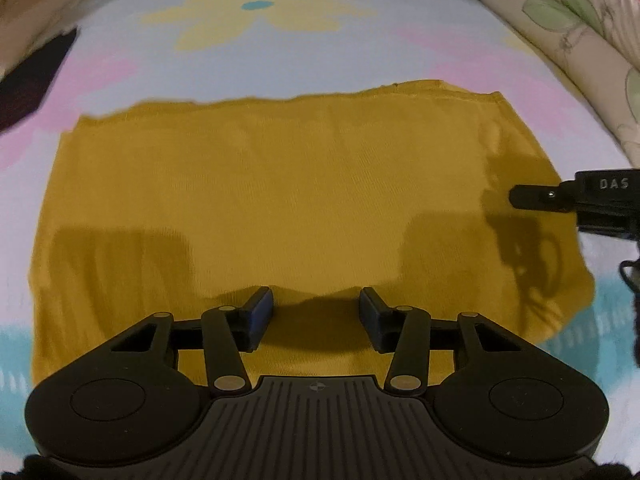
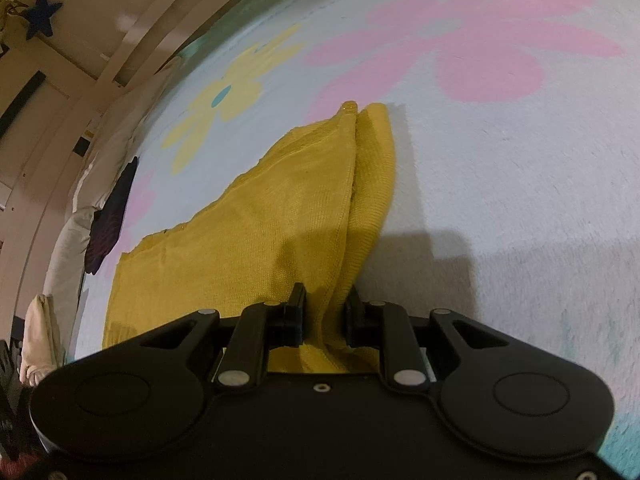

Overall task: Fold small clothes
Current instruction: 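Grasp one side edge of the folded sweater with the right gripper, then fold the side edge across the sweater with the right gripper and release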

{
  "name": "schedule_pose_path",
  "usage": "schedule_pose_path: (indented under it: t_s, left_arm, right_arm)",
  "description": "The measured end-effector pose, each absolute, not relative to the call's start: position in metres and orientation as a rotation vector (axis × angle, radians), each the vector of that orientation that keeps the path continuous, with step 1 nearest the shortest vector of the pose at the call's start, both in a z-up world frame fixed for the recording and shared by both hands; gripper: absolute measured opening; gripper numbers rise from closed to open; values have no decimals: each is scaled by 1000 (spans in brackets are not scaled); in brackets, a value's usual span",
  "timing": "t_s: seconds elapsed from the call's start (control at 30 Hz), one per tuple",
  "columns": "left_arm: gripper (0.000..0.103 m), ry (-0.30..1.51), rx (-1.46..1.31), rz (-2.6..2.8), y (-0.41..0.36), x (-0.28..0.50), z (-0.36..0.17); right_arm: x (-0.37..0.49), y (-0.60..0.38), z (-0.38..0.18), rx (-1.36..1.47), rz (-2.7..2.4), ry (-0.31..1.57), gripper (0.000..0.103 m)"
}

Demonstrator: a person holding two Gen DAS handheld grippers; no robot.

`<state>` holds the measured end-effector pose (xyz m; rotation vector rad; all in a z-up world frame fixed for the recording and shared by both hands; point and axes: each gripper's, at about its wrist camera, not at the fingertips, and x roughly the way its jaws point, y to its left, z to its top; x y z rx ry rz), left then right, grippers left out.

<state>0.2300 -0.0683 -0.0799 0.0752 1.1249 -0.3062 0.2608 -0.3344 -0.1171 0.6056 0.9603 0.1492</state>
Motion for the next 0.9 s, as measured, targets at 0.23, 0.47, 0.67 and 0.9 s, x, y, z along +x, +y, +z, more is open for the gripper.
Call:
schedule_pose_path:
  t_s: [0.23, 0.47, 0.67, 0.9]
  left_arm:
    - [46, 1083, -50, -242, -38, 225, -62]
    - [46, 1040, -109, -186, -1, 246, -61]
    - [46, 1021, -146, -241, 13, 258, -65]
    - [46, 1001, -126, -327, 0, 263, -69]
  right_arm:
    - [260, -332, -114, 587, 143, 965, 27]
    - [263, -314, -84, 518, 164, 955, 25]
    - [272, -276, -53, 463, 218, 931, 25]
    - [289, -225, -53, 408, 259, 955, 25]
